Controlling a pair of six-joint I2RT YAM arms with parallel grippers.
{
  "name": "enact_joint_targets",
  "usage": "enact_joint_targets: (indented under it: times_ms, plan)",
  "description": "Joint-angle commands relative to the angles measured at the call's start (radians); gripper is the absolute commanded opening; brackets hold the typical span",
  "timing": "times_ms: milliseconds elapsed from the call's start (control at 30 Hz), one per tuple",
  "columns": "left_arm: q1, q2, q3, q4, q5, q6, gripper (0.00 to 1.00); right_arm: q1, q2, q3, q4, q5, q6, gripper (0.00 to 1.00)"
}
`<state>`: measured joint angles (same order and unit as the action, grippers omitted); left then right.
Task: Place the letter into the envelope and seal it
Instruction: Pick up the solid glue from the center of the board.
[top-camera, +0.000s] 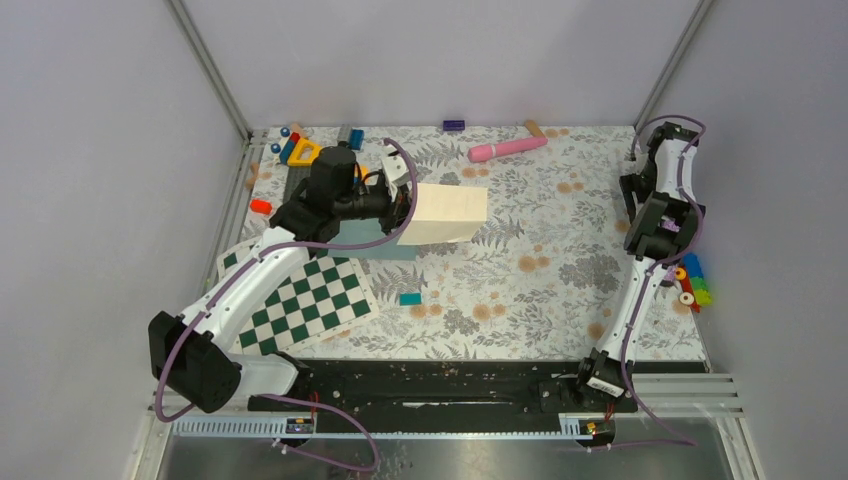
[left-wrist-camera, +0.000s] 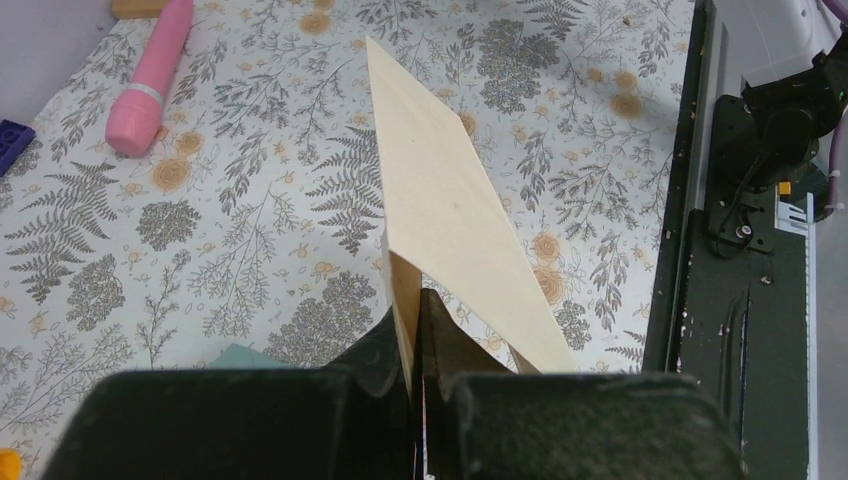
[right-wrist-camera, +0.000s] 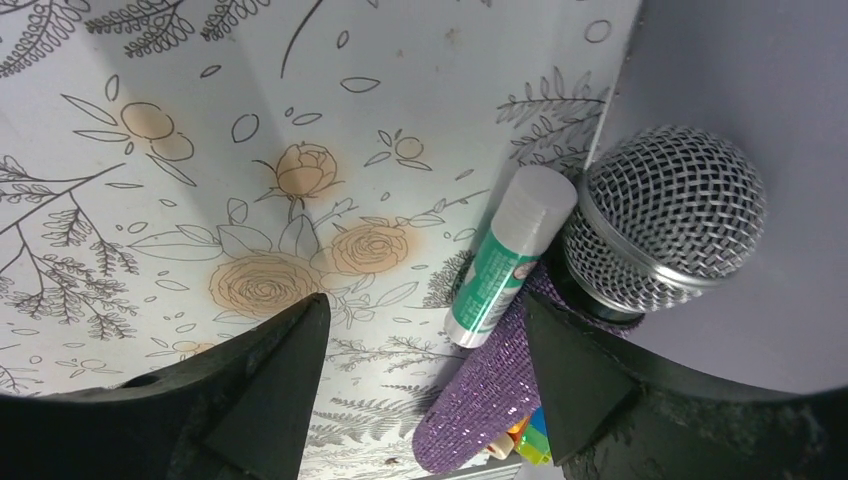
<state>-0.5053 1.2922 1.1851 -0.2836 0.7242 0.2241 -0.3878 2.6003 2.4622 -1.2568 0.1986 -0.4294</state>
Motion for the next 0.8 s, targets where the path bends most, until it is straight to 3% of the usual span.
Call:
enact_joint_targets:
  times_ms: [0,600,767]
  plan:
    - [0.005,0.004,0.055,0.014,-0.004,0.024,0.0,-0.014,0.044,0.042,-0.062,-0.019,-0.038,0.78]
    - [0.006,0.028,0.076,-0.003,-0.006,0.026,0.0,-0.014,0.059,0.076,-0.073,-0.046,-0.059,0.76]
    - [0.005,0.033,0.083,-0.009,-0.006,0.027,0.0,-0.014,0.061,0.078,-0.073,-0.047,-0.059,0.67]
